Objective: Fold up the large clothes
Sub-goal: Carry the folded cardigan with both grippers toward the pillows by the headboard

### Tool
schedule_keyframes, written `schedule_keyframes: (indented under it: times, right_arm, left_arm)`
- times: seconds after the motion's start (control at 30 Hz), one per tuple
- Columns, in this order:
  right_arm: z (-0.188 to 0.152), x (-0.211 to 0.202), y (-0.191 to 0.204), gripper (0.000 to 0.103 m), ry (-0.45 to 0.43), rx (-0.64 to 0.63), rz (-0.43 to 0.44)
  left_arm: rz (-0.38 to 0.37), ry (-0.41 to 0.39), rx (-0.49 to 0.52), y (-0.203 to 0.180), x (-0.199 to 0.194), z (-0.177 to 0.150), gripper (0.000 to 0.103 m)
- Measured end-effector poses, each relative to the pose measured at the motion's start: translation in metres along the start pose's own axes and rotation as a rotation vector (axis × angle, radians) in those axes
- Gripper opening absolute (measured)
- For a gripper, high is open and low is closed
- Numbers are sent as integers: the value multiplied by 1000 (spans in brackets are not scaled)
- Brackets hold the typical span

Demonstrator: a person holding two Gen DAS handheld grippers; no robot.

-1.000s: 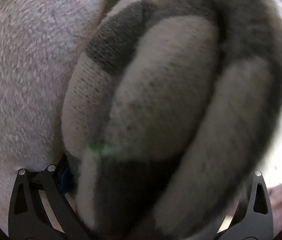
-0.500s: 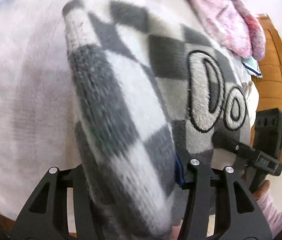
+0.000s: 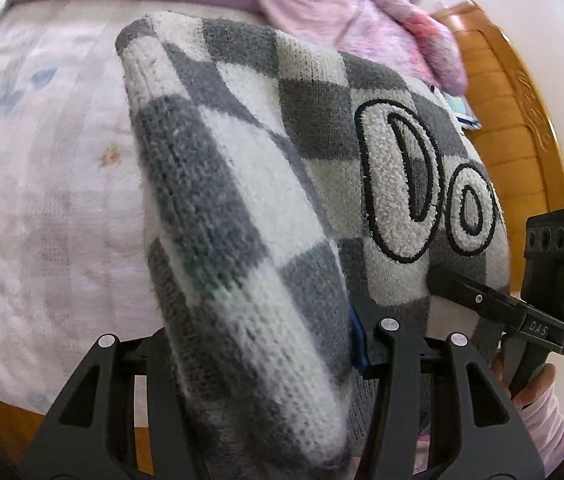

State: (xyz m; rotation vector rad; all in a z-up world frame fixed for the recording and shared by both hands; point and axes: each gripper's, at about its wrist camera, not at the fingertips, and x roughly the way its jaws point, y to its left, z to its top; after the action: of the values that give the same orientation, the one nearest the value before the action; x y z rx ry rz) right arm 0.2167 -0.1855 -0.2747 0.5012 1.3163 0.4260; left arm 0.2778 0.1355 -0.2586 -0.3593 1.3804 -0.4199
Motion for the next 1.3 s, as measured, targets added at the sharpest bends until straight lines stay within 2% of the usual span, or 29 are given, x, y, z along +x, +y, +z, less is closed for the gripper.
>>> schedule_keyframes:
  times: [0.07,0.27,0.43,0.6,0.7,0.8,0.9,1.1,1.23,1.3]
  right_arm:
    - [-11,-24,-2,61,-37,23,-9]
    - [-41,-82,-23,61,-158,94,-11]
    - [-63,-132,-58,61,-224,119,-18]
    - [-78,-187,-109,61,-264,100,-14]
    - [-87,-220,-141,61,-279,73,-13]
    - [-94,-256,-177,61,-288,32,-42]
    - [-96,-289,-217,61,-286,42,-62]
    - [-81,-320,-270,61,-299,77,-69]
    - [-45,-334,-293,61,-312,83,-72]
    - [-24,-341,-305,61,-317,76,-74]
  left_arm:
    - [-11,3,39,-17,-15,-14,50]
    - [-26,-2,173,-98,-17,-30,50]
    - [-36,0,232,-168,2,-51,50]
    - [-59,4,219,-239,38,-84,50]
    - [-68,7,175,-283,60,-103,50]
    - [-72,10,170,-330,85,-123,50]
    - [-80,22,156,-371,110,-129,50]
    - [-62,32,191,-442,149,-117,50]
    - [-54,18,216,-466,166,-93,50]
    - [-59,6,217,-476,177,-70,50]
